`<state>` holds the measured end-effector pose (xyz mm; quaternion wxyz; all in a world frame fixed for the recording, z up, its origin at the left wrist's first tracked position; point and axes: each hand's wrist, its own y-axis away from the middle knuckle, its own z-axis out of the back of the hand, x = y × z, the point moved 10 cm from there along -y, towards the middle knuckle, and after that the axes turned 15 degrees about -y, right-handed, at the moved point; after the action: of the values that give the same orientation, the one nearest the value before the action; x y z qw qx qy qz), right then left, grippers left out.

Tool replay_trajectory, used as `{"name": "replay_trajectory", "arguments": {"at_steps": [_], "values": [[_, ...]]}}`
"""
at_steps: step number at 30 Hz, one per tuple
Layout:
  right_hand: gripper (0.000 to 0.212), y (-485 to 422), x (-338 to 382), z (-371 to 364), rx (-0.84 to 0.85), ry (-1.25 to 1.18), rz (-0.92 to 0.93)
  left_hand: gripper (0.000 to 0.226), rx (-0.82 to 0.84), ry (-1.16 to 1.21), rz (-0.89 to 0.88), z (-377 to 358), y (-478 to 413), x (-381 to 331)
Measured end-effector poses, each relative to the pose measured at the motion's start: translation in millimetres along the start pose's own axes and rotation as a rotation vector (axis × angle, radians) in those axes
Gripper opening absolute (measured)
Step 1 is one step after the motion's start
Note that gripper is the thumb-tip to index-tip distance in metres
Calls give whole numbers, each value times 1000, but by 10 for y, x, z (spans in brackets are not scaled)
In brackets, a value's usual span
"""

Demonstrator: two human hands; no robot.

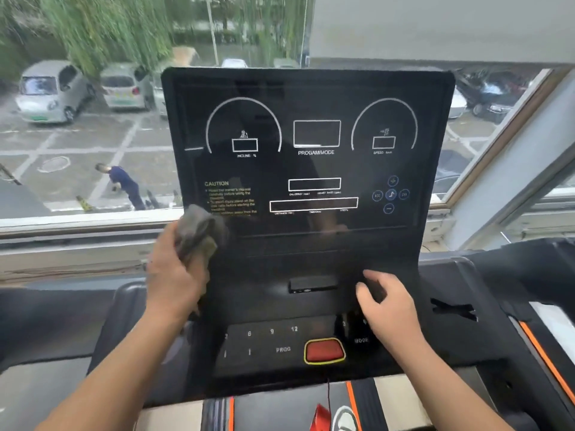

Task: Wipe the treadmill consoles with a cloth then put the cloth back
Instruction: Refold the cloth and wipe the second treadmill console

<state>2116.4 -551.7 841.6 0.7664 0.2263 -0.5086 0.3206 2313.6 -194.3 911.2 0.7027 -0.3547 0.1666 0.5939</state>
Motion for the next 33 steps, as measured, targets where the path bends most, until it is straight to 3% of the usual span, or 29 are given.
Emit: {"name": "replay_trajectory", "arguments": {"at_steps": [3, 7, 13, 17, 21, 23, 26, 29, 31, 33], "values": [[42, -116, 102, 185, -76, -52, -16, 43, -124, -10, 120, 256, -166, -54], [56, -335, 245, 314, -101, -104, -26, 42, 6, -57, 83, -237, -212, -405], [76, -750, 276, 605, -164, -82, -37, 56, -87, 50, 263, -699, -40, -690], [63, -1026, 77, 694, -107, -254, -188, 55, -59, -5, -5, -1230, 164, -1570], [54, -1250, 2, 708, -71, -339, -213, 63, 219, -274, -388, -2049, 521, -2520], [62, -1361, -80, 700, -37, -391, -240, 66, 316, -364, -500, -2243, 580, -2639], [76, -1499, -216, 633, 40, -454, -308, 67, 247, -355, -589, -2029, 449, -2539], [76, -1559, -297, 581, 116, -404, -316, 66, 18, -315, -446, -1513, 123, -2169], [84, -1565, -356, 563, 146, -347, -335, 59, -157, -209, -198, -1161, -74, -1816], [78, -1557, -326, 558, 170, -340, -337, 53, -266, -98, 65, -1070, -98, -1607]]}}
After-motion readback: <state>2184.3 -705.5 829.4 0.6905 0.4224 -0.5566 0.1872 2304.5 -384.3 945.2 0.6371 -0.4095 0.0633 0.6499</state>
